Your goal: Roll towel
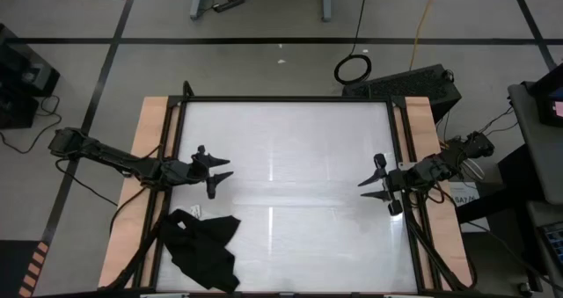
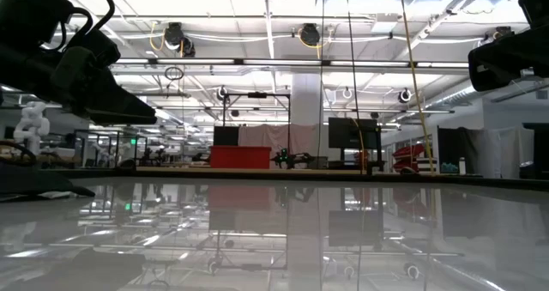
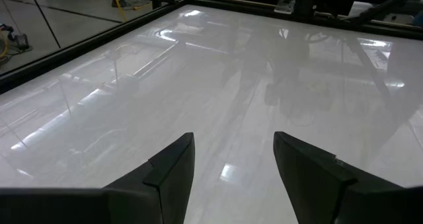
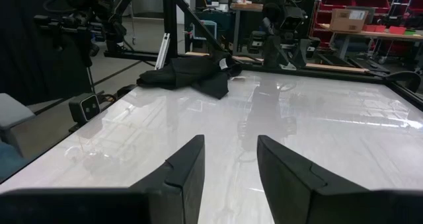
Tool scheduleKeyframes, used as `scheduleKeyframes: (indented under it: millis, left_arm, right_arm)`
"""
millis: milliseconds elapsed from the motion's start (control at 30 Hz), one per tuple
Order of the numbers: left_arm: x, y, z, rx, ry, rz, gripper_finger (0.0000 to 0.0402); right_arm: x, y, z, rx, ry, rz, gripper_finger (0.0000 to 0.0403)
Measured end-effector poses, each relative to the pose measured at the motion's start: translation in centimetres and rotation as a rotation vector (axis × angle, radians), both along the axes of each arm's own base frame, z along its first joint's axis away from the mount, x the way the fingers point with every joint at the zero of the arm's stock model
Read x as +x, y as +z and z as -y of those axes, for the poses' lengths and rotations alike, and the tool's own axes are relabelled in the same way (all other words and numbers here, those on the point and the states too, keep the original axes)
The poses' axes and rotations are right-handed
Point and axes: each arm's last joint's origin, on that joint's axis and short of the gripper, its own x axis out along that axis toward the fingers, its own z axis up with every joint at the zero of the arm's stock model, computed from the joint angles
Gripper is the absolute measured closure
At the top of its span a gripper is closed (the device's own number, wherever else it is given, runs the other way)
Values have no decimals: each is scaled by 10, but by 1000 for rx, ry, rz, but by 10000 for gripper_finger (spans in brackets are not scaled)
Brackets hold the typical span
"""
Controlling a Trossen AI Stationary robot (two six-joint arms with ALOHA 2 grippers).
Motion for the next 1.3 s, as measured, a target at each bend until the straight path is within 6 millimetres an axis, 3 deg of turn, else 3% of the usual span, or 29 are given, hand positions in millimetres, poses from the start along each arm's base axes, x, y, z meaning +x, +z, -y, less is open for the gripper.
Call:
scheduleKeyframes:
  millis: [1300]
  left_arm:
    - [1, 1, 0, 19, -6, -2, 189]
  right_arm:
    - [0, 0, 0, 0, 0, 0, 273]
